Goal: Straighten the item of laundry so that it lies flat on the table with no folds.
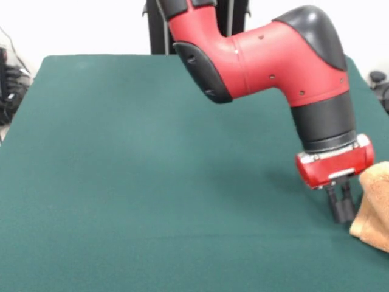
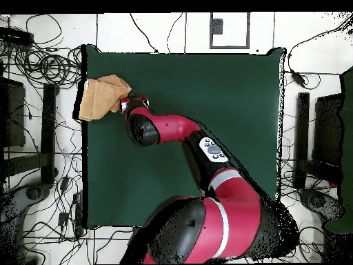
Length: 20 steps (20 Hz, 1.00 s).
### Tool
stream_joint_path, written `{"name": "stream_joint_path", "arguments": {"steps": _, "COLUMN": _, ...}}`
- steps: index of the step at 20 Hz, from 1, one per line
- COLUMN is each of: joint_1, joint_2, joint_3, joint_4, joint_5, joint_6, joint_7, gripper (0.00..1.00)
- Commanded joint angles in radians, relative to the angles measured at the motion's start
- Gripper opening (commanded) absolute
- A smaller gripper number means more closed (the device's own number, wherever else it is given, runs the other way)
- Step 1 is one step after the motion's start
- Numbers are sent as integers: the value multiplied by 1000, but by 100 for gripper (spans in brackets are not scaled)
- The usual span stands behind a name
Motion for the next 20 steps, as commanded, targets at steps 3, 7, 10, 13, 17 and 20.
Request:
{"name": "stream_joint_path", "arguments": {"steps": 3, "joint_1": -33, "joint_2": 28, "joint_3": -74, "joint_4": -63, "joint_5": -15, "joint_6": -107, "joint_7": 134, "gripper": 0}}
{"name": "stream_joint_path", "arguments": {"steps": 7, "joint_1": -68, "joint_2": 47, "joint_3": -37, "joint_4": -43, "joint_5": 4, "joint_6": -175, "joint_7": 183, "gripper": 0}}
{"name": "stream_joint_path", "arguments": {"steps": 10, "joint_1": -102, "joint_2": 59, "joint_3": 11, "joint_4": -44, "joint_5": -8, "joint_6": -158, "joint_7": 164, "gripper": 100}}
{"name": "stream_joint_path", "arguments": {"steps": 13, "joint_1": -173, "joint_2": 84, "joint_3": 113, "joint_4": -21, "joint_5": -32, "joint_6": -96, "joint_7": 136, "gripper": 100}}
{"name": "stream_joint_path", "arguments": {"steps": 17, "joint_1": -346, "joint_2": 214, "joint_3": 382, "joint_4": 45, "joint_5": -7, "joint_6": 108, "joint_7": 50, "gripper": 100}}
{"name": "stream_joint_path", "arguments": {"steps": 20, "joint_1": -416, "joint_2": 256, "joint_3": 475, "joint_4": 112, "joint_5": 69, "joint_6": 229, "joint_7": 36, "gripper": 100}}
